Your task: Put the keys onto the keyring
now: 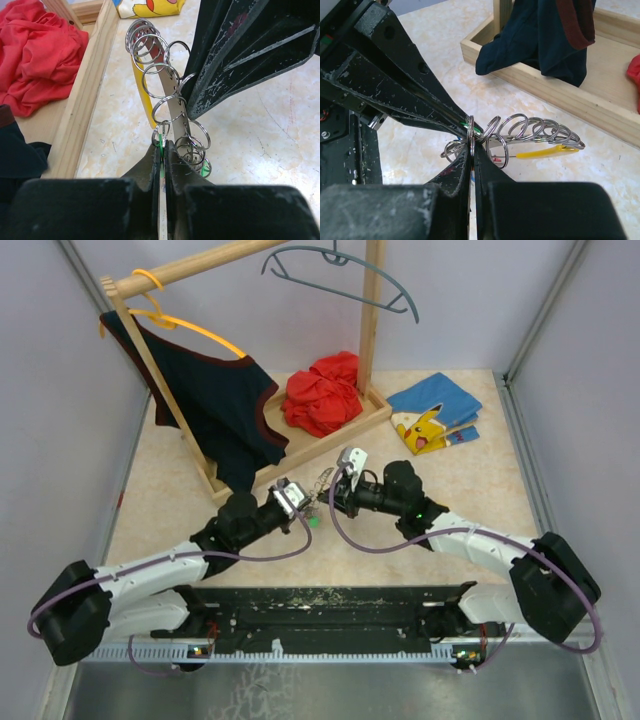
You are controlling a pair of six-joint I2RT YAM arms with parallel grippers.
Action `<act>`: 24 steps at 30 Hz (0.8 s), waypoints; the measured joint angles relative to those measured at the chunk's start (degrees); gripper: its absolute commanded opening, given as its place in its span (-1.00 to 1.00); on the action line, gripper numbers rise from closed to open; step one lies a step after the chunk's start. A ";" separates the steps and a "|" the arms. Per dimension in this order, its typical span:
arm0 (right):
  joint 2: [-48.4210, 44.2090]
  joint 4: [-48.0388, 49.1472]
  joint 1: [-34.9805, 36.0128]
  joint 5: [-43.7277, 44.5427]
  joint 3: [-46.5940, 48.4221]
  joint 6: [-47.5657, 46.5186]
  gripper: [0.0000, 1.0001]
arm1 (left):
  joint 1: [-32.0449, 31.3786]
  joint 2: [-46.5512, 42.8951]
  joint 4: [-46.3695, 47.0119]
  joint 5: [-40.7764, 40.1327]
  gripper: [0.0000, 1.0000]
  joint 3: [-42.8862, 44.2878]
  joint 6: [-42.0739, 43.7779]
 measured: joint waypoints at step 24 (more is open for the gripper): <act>-22.40 -28.04 -0.39 32.52 -1.81 11.72 0.62 | -0.02 12.96 -4.09 -2.10 -0.96 11.21 -3.74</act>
